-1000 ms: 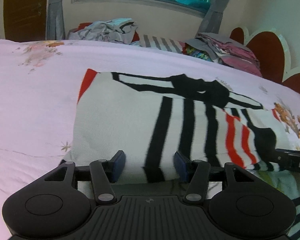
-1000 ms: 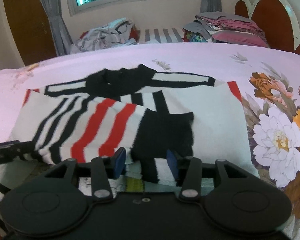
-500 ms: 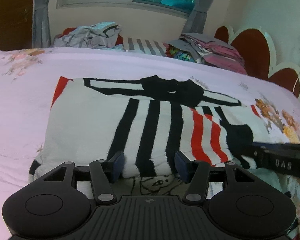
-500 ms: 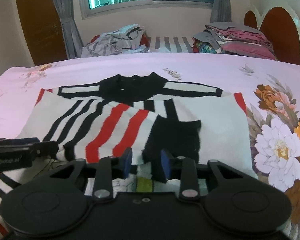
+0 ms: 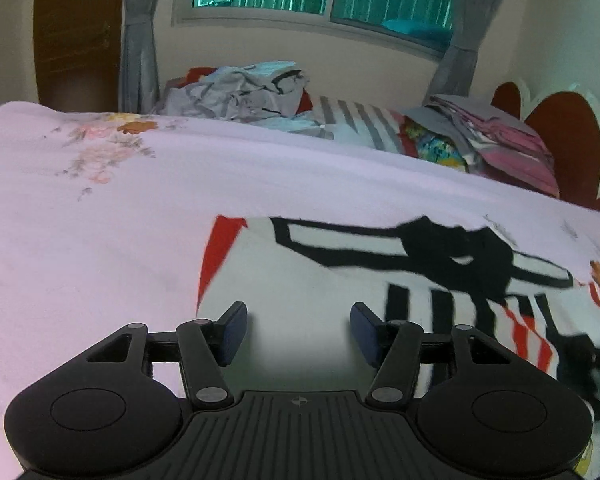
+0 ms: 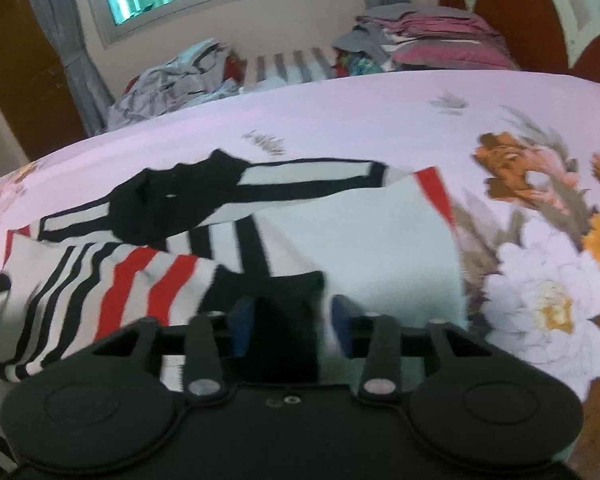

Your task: Fold small clothes

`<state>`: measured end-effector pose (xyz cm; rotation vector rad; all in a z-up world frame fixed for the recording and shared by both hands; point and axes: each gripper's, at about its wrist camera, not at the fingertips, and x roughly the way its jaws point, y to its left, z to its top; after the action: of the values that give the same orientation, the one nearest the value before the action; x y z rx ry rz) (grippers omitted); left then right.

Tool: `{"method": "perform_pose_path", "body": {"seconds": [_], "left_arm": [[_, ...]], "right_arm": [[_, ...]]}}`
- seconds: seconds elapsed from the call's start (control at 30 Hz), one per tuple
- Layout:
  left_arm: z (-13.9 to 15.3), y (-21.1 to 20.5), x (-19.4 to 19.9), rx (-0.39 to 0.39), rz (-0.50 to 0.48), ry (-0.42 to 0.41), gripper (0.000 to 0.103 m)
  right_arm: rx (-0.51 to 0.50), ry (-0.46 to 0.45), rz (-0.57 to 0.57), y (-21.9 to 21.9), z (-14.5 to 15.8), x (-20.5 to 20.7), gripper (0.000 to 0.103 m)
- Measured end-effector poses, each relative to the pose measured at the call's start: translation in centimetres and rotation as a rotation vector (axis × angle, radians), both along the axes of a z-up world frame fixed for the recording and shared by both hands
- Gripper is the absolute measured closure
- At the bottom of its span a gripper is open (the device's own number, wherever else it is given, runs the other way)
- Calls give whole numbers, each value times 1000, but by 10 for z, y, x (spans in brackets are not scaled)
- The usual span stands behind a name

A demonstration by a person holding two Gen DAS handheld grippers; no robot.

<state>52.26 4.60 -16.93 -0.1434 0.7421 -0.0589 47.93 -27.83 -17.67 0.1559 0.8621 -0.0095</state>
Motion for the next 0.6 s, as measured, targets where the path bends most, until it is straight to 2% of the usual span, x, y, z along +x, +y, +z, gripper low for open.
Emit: {"method": "perform_pose_path", "body": {"seconds": [0.07, 0.13, 0.4, 0.47, 0.5, 0.6], "left_arm": [[-5, 2, 11, 8, -10, 16, 46], [-11, 4, 24, 4, -14, 24, 46], [-32, 16, 68, -7, 28, 29, 46], [-34, 16, 70, -11, 36, 15, 45], [-35, 16, 70, -10, 38, 8, 45], [-33, 10, 66, 26, 32, -3, 45]], "right_arm": [[-4, -7, 20, 5, 0, 0, 81], [-4, -20, 23, 8, 1, 1, 94], [-157, -138, 64, 15, 15, 1, 96], [-205, -101, 43, 8, 5, 4, 96], [-204, -58, 28, 3, -5, 7, 100], [-163, -51, 36, -2, -4, 6, 100]]}}
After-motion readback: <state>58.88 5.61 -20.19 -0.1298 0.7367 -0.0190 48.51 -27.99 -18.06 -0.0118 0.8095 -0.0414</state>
